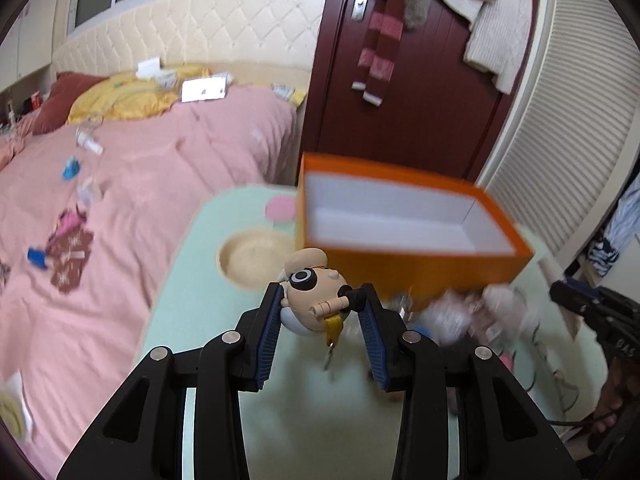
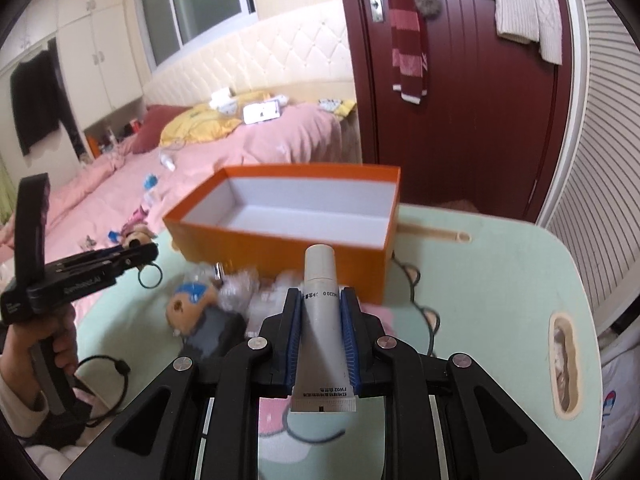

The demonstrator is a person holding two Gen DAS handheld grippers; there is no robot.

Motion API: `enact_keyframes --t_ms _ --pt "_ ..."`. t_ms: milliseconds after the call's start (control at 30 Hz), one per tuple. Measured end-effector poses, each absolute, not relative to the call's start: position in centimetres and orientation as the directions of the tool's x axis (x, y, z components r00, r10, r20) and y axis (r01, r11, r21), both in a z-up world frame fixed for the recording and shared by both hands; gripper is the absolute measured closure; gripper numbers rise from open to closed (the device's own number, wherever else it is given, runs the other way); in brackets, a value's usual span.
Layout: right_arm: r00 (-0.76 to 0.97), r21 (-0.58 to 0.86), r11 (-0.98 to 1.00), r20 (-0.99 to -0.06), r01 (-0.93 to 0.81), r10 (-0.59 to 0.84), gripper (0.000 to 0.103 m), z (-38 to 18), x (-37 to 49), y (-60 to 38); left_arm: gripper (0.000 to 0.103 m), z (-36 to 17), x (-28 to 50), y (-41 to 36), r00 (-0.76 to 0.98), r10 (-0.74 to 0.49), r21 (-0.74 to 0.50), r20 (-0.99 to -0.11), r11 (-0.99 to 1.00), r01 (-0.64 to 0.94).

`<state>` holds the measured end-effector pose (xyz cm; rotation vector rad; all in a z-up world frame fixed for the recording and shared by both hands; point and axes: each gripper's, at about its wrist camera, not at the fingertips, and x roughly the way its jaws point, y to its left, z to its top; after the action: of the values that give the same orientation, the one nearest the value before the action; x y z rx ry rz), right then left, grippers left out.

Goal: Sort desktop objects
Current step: 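Carry the doll and the tube into the orange box and open both grippers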

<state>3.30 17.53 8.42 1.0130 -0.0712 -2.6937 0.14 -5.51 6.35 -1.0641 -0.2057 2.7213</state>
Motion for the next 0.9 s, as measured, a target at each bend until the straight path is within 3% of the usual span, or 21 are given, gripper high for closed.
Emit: enact_keyframes --t_ms 367,900 --pt "-0.760 0.177 -0.950 -0.570 0.256 -0.311 0.084 10.3 -1.9 16.4 0.063 10.4 -5.3 -3.6 -0.777 0.283 -0.185 -0.563 -0.959 -0.216" --pt "-0.703 0.197 -0.942 -0.628 0.273 -0.335 0.084 8.1 -7.6 14.4 0.063 7.3 -10.4 -0.7 -0.700 0.320 -0.194 -0.638 -0.947 -0.256"
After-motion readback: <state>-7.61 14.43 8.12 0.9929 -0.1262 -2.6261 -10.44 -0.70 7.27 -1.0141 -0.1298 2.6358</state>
